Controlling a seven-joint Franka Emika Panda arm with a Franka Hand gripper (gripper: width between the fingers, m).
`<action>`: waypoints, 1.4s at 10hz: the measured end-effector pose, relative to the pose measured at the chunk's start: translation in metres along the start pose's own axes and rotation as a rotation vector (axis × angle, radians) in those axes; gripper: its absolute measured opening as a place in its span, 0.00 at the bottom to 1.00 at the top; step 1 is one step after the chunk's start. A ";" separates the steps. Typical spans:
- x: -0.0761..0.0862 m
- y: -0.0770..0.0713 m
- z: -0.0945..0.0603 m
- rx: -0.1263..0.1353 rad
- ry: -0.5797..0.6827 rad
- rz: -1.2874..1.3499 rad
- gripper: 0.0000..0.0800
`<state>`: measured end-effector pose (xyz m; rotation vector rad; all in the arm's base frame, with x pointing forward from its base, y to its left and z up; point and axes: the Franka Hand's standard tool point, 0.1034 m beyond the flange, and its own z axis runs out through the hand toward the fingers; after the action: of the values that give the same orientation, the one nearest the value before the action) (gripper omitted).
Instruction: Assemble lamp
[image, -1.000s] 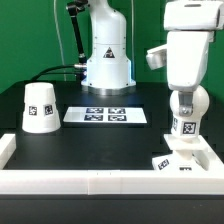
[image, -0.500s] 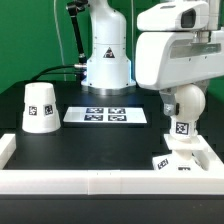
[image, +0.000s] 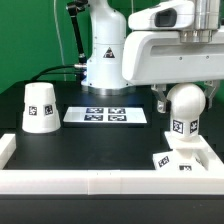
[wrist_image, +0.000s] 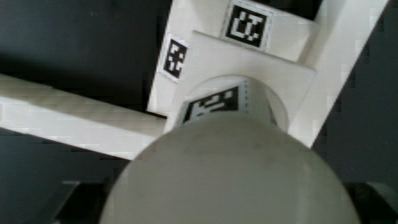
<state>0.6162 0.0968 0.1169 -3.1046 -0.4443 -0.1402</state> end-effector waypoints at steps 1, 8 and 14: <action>0.000 0.001 0.000 0.000 0.001 0.076 0.72; -0.011 -0.008 0.003 0.013 -0.067 0.798 0.72; -0.011 -0.011 0.003 0.037 -0.091 1.150 0.72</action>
Offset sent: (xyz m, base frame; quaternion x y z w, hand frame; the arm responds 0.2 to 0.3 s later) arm -0.0118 -0.0037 -0.0024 0.0153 -0.0149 0.2964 0.9548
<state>0.6026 0.1044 0.1126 -2.7869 1.2833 0.0252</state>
